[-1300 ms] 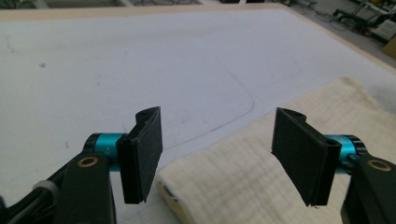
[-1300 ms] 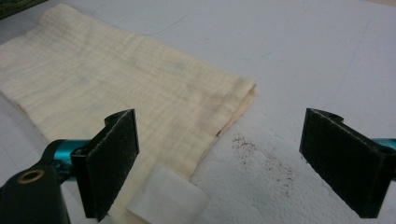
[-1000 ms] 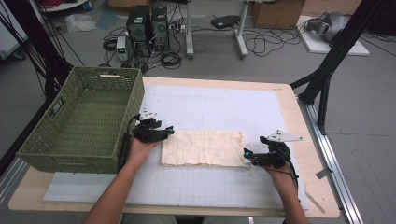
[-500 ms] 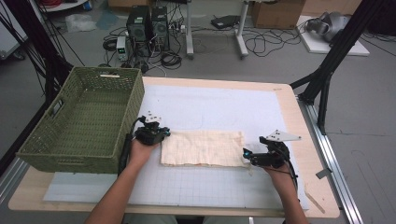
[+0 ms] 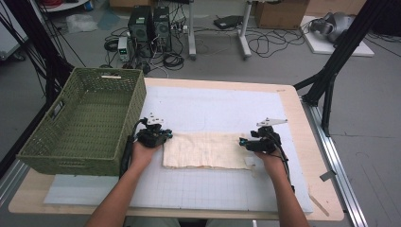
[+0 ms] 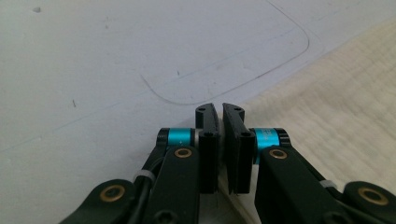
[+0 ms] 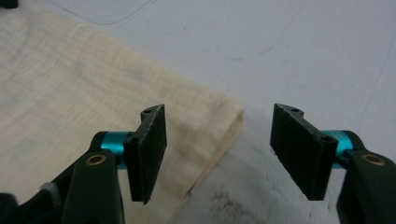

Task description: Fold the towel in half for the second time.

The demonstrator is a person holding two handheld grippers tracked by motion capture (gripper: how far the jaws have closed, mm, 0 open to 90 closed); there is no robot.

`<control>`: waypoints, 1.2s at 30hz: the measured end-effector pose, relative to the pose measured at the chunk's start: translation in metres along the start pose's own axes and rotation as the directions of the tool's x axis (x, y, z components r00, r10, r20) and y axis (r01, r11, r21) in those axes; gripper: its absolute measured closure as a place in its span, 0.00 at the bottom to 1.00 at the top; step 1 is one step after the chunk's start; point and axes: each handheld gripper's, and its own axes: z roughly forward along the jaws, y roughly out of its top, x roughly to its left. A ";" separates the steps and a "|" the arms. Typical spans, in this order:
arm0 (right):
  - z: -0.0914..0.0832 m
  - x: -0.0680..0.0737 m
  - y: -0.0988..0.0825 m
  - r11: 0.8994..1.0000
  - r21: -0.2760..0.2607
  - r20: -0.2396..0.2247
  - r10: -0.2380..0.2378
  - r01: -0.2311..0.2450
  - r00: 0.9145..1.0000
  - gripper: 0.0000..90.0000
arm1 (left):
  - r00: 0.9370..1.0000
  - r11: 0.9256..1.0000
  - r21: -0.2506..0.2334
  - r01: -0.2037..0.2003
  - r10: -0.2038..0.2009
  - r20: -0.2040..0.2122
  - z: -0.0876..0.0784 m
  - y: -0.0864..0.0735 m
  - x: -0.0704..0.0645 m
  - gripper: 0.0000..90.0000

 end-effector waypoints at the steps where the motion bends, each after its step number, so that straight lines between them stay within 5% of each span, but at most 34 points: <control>1: 0.003 0.000 0.003 1.000 0.000 0.008 -0.003 0.003 1.000 0.43 | 1.000 1.000 0.000 0.000 0.000 0.000 0.000 0.000 0.000 0.94; 10: 0.021 -0.005 0.008 0.999 0.053 0.010 0.004 -0.004 1.000 0.59 | 1.000 1.000 -0.001 -0.003 0.003 -0.004 0.000 0.000 0.000 0.93; 17: 0.022 0.005 0.011 0.996 0.077 -0.001 -0.047 0.047 0.999 0.90 | 1.000 1.000 0.000 -0.006 0.006 -0.007 0.000 -0.001 -0.001 0.93; 20: 0.021 0.004 0.011 0.996 0.082 -0.009 -0.027 0.028 1.000 0.93 | 1.000 1.000 -0.002 0.002 -0.002 -0.002 0.000 -0.001 0.000 0.93; 24: 0.021 0.007 0.012 0.995 0.078 0.016 -0.062 0.060 0.998 0.94 | 1.000 1.000 -0.006 0.024 -0.024 0.000 -0.002 0.000 0.001 0.94; 31: 0.014 0.005 0.014 0.997 -0.003 0.050 -0.076 0.076 0.996 0.94 | 0.998 0.988 -0.148 0.054 -0.050 0.026 -0.018 0.008 0.004 0.95; 36: 0.009 0.004 0.011 0.996 -0.042 0.049 -0.070 0.072 0.996 0.94 | 0.998 0.988 -0.152 0.035 -0.028 0.049 -0.025 0.009 0.000 0.94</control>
